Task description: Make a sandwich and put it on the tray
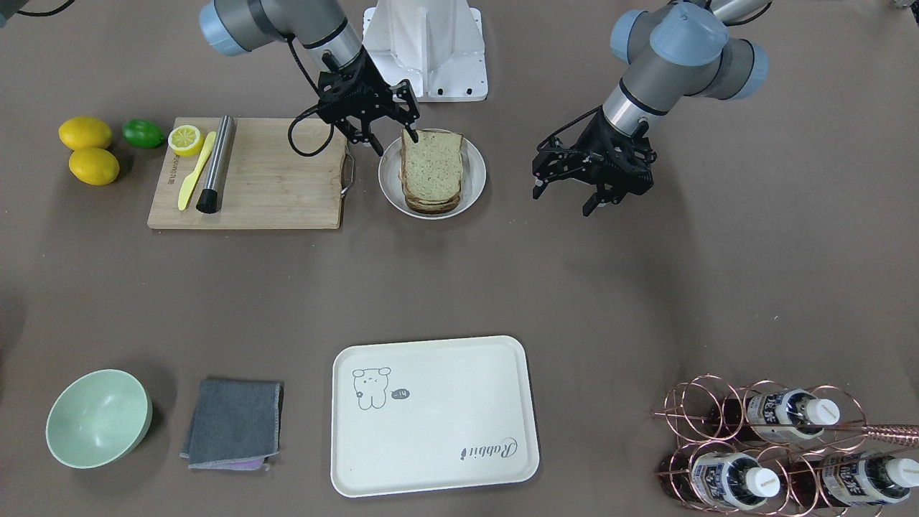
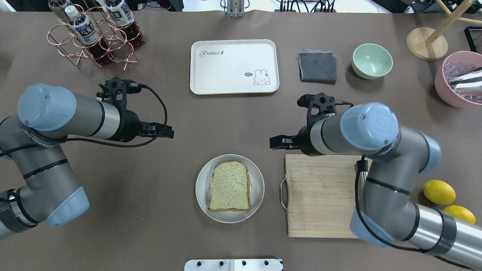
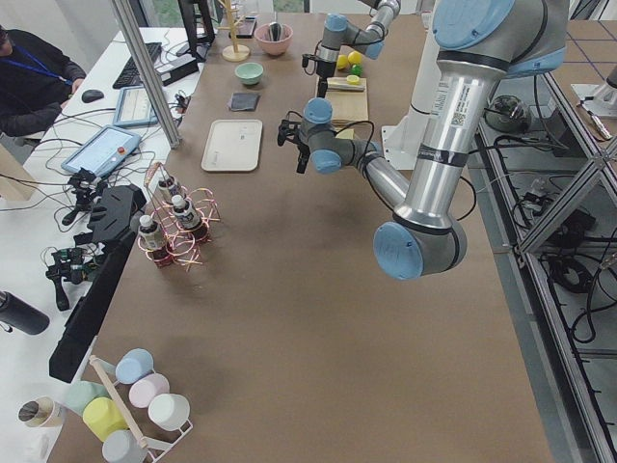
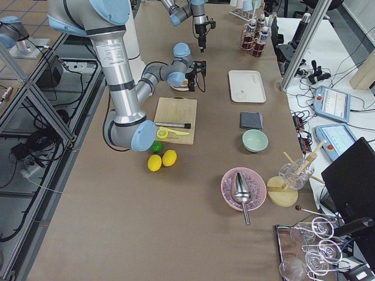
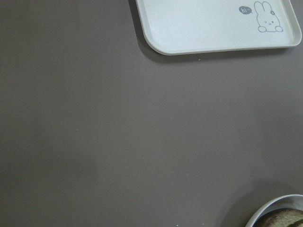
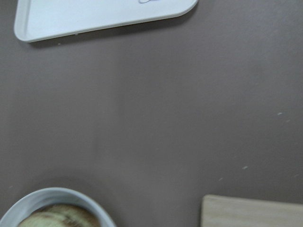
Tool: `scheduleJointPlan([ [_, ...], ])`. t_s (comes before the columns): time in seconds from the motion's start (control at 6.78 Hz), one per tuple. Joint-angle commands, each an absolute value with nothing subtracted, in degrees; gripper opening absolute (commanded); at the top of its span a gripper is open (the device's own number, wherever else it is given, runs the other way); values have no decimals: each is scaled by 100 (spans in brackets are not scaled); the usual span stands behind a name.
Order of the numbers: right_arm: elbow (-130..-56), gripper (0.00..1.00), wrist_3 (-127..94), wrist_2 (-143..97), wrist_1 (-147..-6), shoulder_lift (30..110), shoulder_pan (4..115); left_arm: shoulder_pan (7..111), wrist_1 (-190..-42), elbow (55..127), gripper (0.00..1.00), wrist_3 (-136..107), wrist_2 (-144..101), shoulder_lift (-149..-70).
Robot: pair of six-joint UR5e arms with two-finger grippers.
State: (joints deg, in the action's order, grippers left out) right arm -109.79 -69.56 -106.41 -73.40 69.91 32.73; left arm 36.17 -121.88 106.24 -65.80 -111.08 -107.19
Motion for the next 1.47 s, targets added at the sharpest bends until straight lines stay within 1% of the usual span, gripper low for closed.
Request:
scheduleJointPlan([
  [0.0, -10820, 100, -5038, -11763, -8590, 7022, 4783, 3481, -12182, 10617, 97, -6775, -11074, -10767],
  [0.29, -10811, 100, -2797, -12127, -9052, 7783, 6014, 3384, -12173, 10617, 97, -6847, -11065, -10810],
  [0.44, -10811, 100, -1646, -12138, -9044, 8379, 6725, 3384, -12173, 10617, 97, -6838, -11065, -10819],
  [0.74, -10741, 100, 18, -12286, -9079, 9286, 8054, 3384, -12173, 10609, 98, -6847, -11100, -10942],
  [0.88, -10279, 100, 696, -12687, -9027, 9629, 8503, 3218, -12147, 10600, 98, -6873, -11066, -10925],
  [1.03, -9848, 100, 1582, -12787, -9035, 9668, 9134, 2930, -12146, 10556, 98, -6925, -10743, -10864],
  [1.18, -9835, 100, 1565, -13328, -9383, 9642, 9393, 2657, -12138, 10495, 98, -6926, -10601, -10889],
  [1.33, -9878, 100, 1564, -13011, -9735, 9441, 9465, 2593, -12155, 10381, 97, -6934, -10591, -10855],
])
